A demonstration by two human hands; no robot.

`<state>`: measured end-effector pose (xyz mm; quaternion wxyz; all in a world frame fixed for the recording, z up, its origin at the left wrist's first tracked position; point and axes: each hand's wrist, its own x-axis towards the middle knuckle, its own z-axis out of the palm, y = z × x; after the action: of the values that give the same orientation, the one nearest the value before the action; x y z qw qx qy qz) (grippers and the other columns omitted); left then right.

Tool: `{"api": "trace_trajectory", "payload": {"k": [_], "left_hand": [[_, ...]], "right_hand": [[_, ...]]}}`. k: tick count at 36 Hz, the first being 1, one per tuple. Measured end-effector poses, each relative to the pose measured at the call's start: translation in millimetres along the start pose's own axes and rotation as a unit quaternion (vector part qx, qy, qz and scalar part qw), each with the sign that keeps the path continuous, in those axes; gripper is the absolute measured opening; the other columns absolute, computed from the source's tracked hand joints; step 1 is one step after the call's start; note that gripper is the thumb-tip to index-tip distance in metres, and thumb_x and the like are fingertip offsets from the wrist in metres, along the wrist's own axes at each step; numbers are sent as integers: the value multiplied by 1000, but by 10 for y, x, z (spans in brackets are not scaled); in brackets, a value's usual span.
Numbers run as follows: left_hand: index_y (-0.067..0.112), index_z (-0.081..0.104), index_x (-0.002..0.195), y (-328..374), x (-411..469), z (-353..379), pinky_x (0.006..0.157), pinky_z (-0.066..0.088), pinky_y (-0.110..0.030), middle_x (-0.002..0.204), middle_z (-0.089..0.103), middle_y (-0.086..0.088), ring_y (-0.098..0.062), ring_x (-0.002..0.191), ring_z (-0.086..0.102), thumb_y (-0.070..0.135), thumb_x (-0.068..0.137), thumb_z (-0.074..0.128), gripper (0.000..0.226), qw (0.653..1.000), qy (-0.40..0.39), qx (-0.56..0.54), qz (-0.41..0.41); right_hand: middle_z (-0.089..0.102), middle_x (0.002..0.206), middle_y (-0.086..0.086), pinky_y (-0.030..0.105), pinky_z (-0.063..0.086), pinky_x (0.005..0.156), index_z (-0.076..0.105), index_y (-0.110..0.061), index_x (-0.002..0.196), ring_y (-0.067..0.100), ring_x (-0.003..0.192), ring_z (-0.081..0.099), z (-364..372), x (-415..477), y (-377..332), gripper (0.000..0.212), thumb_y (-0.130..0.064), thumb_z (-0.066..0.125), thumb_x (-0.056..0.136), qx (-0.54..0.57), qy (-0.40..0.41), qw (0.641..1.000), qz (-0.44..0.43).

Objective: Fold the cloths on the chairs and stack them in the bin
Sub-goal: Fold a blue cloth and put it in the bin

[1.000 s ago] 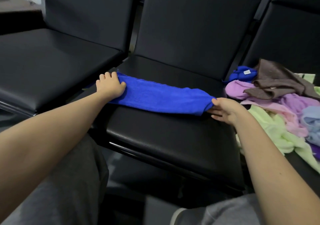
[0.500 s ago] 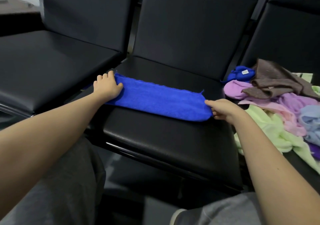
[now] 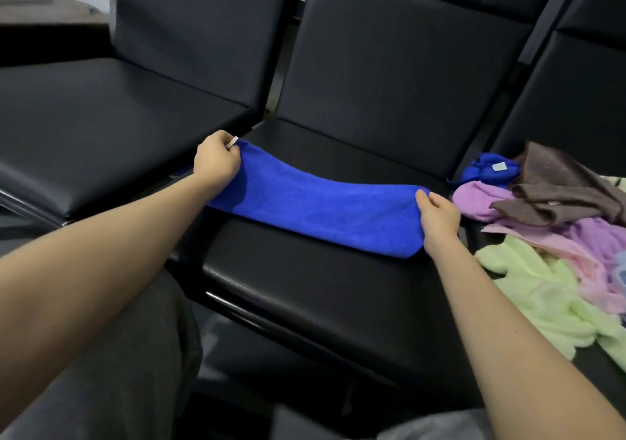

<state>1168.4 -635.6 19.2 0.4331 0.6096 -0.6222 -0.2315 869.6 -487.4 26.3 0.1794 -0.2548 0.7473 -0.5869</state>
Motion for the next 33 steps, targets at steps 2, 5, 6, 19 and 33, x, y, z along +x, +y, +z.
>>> {"api": "trace_trajectory", "payload": {"k": [2,5,6,19,33], "left_hand": [[9,53,123,-33,7,11,84,39,-33,122,58,-14,-31,112,53,17,94,45,31,998,-22,52,-6],[9,40,138,-38,-8,21,96,36,-44,138,44,-17,-39,122,42,18,92,48,48,976,-33,204,68],[12,42,138,4,-19,5,98,36,-44,139,44,-15,-37,124,42,18,90,50,50,970,-35,214,114],[41,8,150,277,-484,346,111,-8,-59,161,-3,5,-27,147,-5,52,99,14,53,883,-293,359,75],[9,61,106,803,-568,-95,74,53,-32,109,62,-13,-22,84,63,12,97,44,19,903,-414,-77,-89]], "right_hand": [[57,91,2,33,46,80,62,1,111,18,88,49,10,18,8,28,-21,53,95,-41,-11,999,-1],[53,124,11,31,39,89,48,-3,134,27,111,51,15,18,-38,46,-28,48,95,-153,-6,988,0],[49,134,12,32,37,94,44,-5,136,29,120,48,12,-2,-81,46,-27,47,95,-175,2,984,-16],[49,132,12,37,34,102,48,-11,130,30,119,48,25,-345,-280,38,-13,46,93,-275,-29,946,-166],[23,140,3,34,41,100,39,-18,135,17,101,47,24,-492,-117,50,-14,57,89,-407,-338,832,-166]]}}
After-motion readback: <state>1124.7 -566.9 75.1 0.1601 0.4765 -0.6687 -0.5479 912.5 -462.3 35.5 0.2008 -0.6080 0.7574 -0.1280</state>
